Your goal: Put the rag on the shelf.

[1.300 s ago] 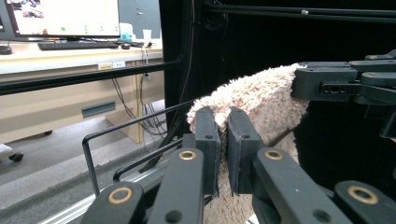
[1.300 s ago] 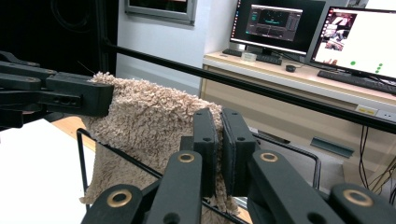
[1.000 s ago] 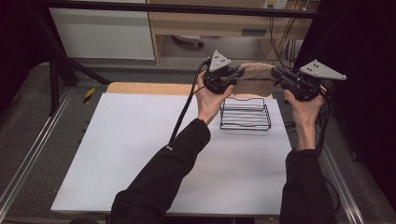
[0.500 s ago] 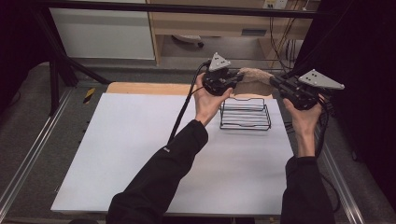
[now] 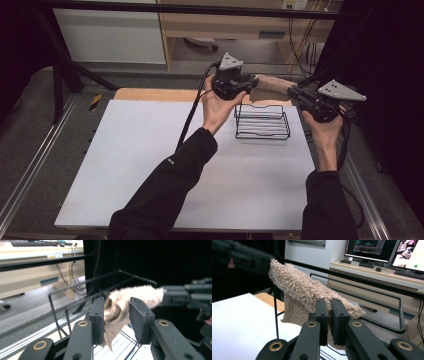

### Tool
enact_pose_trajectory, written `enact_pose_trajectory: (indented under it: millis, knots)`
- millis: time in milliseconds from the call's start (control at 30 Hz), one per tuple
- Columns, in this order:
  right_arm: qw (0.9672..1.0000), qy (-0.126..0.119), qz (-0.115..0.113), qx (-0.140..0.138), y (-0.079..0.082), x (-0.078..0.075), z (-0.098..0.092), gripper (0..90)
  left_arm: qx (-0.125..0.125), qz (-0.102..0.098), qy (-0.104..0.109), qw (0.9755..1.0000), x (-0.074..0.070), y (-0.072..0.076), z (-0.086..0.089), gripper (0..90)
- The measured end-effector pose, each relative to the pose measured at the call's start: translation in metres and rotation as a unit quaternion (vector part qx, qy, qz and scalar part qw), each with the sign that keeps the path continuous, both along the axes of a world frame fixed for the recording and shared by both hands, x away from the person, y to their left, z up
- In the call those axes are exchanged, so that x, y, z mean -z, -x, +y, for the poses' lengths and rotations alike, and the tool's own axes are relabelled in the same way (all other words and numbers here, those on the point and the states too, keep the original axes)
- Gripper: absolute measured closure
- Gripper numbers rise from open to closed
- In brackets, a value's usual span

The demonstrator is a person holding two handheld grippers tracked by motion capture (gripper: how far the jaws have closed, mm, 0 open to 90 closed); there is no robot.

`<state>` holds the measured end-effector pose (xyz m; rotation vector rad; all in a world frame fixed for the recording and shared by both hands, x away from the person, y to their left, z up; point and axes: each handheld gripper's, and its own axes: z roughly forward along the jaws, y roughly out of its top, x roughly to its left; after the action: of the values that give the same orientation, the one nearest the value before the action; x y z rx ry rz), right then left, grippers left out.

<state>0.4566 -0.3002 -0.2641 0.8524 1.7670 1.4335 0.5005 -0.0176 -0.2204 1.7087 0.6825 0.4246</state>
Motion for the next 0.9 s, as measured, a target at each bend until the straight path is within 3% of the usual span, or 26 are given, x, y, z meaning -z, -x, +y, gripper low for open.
enact_pose_trajectory:
  millis: [133,333,567,900]
  knots:
    - [1.0,0.001,-0.001,-0.001,0.0,0.002,0.0,85.0,-0.002,-0.005,0.004,1.0,-0.013,-0.002,-0.004,69.4]
    - [1.0,0.004,-0.004,-0.004,0.001,0.004,0.0,84.9,-0.008,-0.003,-0.022,0.9997,-0.019,-0.012,-0.019,80.9]
    - [1.0,0.002,-0.001,-0.007,0.001,0.006,-0.001,84.8,0.014,0.016,-0.046,0.9987,-0.007,-0.014,-0.025,89.1]
    - [0.9999,-0.002,0.011,-0.002,0.002,0.003,0.0,80.7,0.03,0.025,-0.066,0.997,0.013,-0.006,-0.025,89.7]
